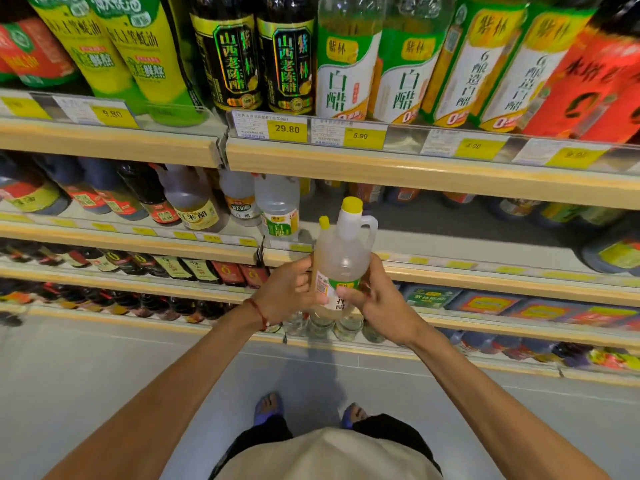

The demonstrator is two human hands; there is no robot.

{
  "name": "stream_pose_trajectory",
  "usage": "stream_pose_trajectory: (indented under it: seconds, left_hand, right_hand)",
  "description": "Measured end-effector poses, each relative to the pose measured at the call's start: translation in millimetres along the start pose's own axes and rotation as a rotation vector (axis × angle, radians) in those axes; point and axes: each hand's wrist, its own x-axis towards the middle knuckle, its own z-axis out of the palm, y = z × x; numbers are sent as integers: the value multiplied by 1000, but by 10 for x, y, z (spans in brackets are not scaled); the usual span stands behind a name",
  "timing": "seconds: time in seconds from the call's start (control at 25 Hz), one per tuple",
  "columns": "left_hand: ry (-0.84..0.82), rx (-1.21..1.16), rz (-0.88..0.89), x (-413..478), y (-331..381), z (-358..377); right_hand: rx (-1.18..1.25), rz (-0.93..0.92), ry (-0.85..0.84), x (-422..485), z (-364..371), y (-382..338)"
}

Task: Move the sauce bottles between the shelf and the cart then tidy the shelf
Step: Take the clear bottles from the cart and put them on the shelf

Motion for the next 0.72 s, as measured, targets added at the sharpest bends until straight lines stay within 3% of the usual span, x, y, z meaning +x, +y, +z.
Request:
stream_pose_trajectory:
  seconds: [0.12, 0.28, 0.48, 0.72]
  left_hand:
    - [-50, 114, -2, 54, 28, 186]
    - [16, 172, 26, 61, 22, 338]
    - [197, 468, 206, 178, -55, 320]
    - [438, 653, 327, 478, -33, 203]
  right_hand:
    - [-82, -28, 38, -78, -170, 69]
    - [-263, -111, 55, -107, -320, 74]
    - [-235, -179, 100, -1, -347, 139]
    - [-216, -361, 301, 354, -193, 121]
